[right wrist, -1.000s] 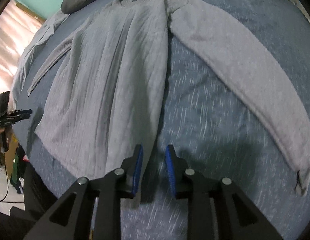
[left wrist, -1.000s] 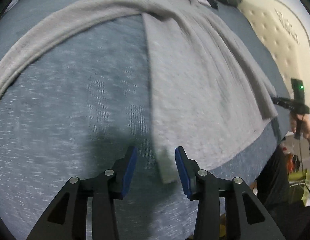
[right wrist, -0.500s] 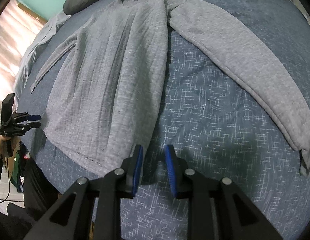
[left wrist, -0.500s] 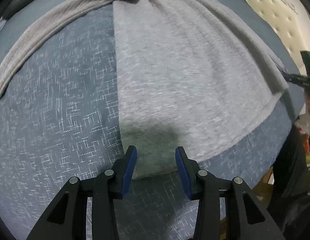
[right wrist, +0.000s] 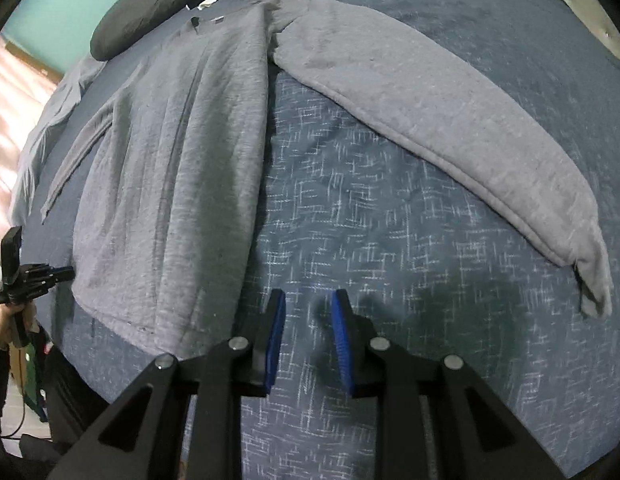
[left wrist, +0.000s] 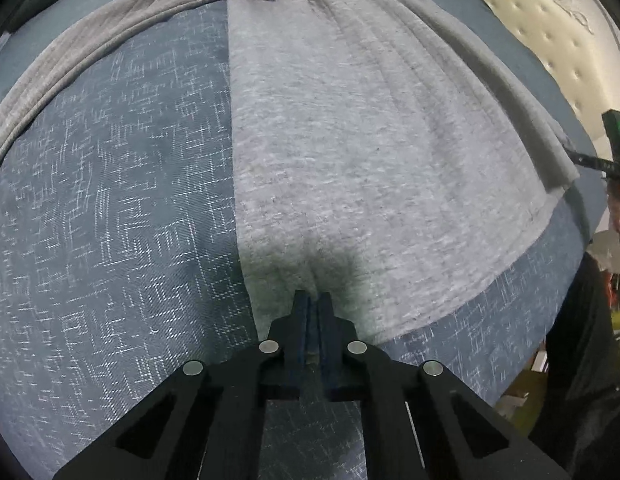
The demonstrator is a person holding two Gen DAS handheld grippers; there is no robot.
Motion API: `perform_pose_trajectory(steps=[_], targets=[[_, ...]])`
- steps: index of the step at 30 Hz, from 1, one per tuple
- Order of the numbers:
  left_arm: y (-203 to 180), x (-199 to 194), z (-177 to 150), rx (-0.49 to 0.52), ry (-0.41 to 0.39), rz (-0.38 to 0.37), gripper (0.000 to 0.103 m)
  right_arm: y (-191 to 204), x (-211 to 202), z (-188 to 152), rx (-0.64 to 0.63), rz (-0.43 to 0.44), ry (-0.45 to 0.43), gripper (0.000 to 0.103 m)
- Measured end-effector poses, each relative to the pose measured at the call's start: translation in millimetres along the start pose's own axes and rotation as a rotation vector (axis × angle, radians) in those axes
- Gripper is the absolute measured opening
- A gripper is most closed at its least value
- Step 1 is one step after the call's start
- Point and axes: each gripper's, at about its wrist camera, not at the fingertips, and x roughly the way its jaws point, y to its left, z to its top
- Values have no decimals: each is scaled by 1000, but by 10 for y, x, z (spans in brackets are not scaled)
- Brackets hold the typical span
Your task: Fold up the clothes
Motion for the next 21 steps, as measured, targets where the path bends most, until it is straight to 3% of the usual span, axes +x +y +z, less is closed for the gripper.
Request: perform_pose_trajectory(steps=[8, 14, 18, 21], targets=[[226, -442, -230, -31, -58, -39, 3, 84, 57, -7, -23, 16, 6, 24], [470, -614, -305, -130, -90, -90, 4, 138, 90, -17, -36, 21, 17, 24], [578, -577, -298, -165, -58, -16, 6, 186, 125, -21, -49, 25, 26, 24], [461, -656, -209, -137, -63, 59, 8, 212, 115, -15, -50, 34, 20, 24]])
